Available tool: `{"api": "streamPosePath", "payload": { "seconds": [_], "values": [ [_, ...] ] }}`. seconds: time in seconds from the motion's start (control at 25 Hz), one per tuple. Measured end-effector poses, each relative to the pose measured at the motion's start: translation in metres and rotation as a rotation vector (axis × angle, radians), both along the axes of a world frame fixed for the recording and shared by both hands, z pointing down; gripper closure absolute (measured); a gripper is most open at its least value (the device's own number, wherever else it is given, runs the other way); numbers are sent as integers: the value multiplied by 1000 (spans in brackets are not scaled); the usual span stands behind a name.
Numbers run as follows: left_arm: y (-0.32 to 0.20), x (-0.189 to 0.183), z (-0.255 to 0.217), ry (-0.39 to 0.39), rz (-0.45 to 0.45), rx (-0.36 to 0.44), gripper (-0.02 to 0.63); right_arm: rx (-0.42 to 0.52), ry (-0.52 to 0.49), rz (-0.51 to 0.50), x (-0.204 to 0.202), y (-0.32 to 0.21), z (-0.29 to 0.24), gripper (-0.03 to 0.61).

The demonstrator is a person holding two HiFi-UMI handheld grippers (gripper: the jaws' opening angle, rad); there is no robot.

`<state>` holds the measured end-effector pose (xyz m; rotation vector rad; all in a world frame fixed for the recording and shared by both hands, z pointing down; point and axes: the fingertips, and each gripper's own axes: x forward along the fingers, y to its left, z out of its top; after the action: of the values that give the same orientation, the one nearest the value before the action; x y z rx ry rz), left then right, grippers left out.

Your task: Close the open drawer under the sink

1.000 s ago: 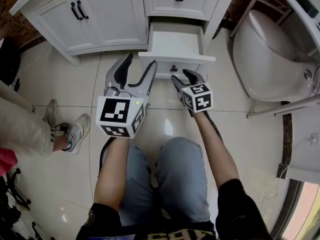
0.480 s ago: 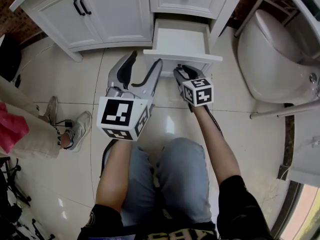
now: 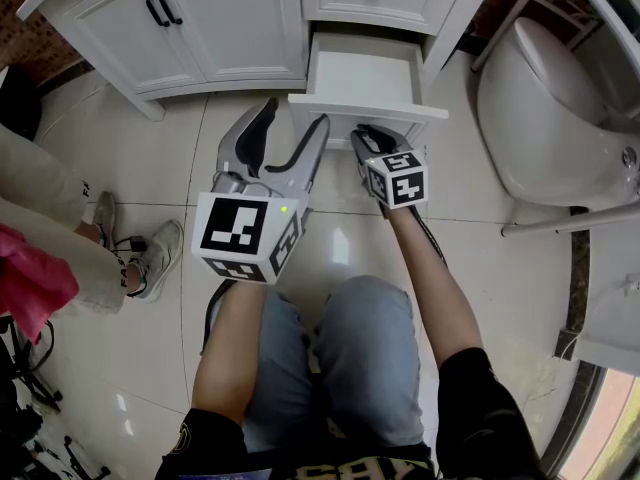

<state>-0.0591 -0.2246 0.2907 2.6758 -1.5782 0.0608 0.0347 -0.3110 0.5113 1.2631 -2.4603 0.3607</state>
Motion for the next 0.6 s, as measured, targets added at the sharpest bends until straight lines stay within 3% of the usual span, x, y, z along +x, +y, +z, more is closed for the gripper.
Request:
{"api": "streamPosePath", "payload": {
  "seconds": [0.6],
  "values": [
    [-7, -1, 5, 2, 8, -22, 353, -28, -44, 21, 2, -37, -1, 466]
  ]
}}
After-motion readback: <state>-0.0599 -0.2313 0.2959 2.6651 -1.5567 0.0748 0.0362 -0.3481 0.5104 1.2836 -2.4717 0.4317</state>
